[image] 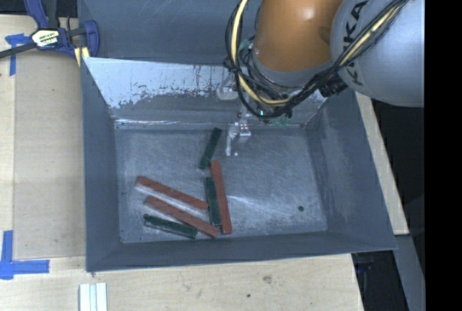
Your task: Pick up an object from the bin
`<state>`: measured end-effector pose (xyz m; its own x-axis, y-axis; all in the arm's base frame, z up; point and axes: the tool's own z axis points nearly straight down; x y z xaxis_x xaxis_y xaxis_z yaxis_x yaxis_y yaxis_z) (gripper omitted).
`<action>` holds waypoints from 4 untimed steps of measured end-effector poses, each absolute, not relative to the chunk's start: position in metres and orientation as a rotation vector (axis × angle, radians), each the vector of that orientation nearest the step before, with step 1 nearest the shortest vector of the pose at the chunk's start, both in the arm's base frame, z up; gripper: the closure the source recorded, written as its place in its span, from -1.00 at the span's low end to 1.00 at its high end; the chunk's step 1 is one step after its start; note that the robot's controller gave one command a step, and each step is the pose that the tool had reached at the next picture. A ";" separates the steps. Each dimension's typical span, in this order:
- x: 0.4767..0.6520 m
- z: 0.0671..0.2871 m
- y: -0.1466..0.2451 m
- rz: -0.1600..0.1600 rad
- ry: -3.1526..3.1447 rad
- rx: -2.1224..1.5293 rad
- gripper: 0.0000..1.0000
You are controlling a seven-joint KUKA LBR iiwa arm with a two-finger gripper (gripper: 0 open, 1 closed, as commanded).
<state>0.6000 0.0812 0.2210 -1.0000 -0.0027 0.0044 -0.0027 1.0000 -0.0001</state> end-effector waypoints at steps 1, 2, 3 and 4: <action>0.602 0.225 0.081 -0.001 -3.145 0.001 -1.00; 0.596 0.175 0.090 -0.002 -3.150 -0.061 -1.00; 0.589 0.105 0.095 -0.001 -3.147 0.068 -1.00; 0.577 0.081 0.060 -0.015 -3.103 0.425 1.00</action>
Offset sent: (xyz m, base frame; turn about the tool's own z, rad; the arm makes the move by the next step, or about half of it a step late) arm -0.0164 0.0256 -0.1328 0.0997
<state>0.5772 0.0597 0.0814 -0.9631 -0.2691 0.0083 -0.2690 0.9631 0.0107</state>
